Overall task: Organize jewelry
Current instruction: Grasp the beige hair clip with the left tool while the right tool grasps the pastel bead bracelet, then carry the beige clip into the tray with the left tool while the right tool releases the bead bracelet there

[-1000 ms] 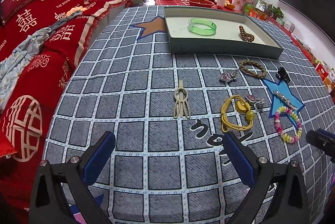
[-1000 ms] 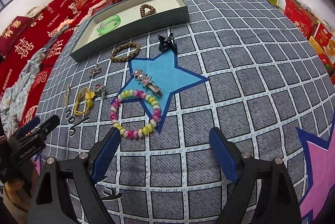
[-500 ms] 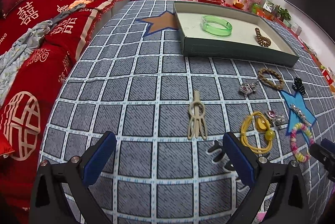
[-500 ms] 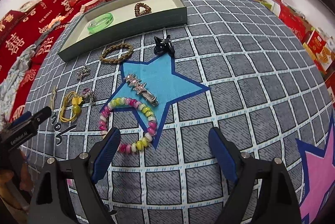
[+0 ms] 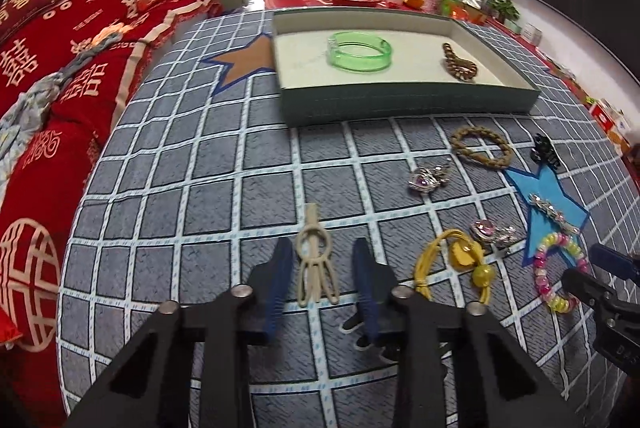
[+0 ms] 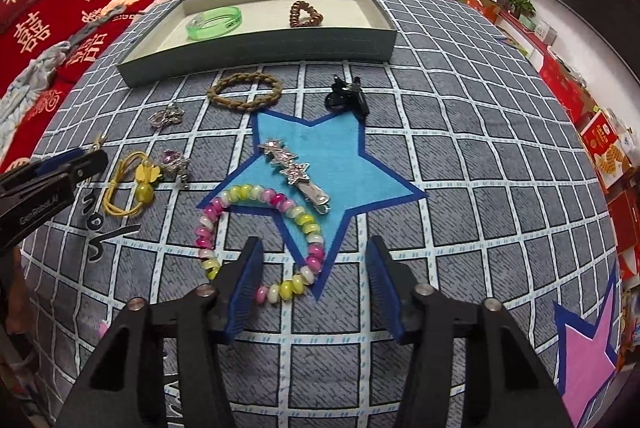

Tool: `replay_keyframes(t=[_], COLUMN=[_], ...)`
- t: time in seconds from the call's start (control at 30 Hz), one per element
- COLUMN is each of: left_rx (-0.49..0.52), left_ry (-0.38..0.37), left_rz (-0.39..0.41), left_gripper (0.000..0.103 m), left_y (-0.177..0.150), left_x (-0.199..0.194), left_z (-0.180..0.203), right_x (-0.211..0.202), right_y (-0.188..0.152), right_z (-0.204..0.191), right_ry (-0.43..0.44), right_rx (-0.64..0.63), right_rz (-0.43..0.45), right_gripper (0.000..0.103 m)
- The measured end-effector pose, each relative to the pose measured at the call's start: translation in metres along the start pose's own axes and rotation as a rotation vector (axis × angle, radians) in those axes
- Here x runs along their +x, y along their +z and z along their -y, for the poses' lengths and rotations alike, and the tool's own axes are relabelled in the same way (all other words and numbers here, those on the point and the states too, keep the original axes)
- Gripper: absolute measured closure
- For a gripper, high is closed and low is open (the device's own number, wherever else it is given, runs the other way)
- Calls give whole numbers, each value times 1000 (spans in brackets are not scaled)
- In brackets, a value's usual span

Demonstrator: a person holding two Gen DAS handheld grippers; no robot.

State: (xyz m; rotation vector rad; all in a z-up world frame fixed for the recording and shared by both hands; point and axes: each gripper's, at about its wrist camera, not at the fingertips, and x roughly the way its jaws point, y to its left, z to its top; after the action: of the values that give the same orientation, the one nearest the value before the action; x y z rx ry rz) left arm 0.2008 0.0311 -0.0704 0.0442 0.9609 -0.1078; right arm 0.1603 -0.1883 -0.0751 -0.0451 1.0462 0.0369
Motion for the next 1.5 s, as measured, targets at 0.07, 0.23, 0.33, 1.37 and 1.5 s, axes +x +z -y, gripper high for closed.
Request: replay_keyframes(t=[0.07,0.23,0.33,1.37,1.5], left_rx=[8,-32,-61,-22,-12], left_ry=[-8,-38,-59,-54,-57], left_rz=[3,1,4,206,185], left_gripper=[71,71,71,71,71], left_y=[-1,-1,-4,122,153], left_x=[-1,-4,-8,-63,-37], left_z=[2,-3,-9,-5,0], right_x=[-1,-4,-6,-45,-28], right_y=[0,-2,-4,153,189], right_z=[-2,-4,3,33,32], right_ry=[3,14,39,207,201], right_rx=[-8,3,34,73,78], right_rz=[1,-1,3,198,195], right_gripper=[61,93,93,93,93])
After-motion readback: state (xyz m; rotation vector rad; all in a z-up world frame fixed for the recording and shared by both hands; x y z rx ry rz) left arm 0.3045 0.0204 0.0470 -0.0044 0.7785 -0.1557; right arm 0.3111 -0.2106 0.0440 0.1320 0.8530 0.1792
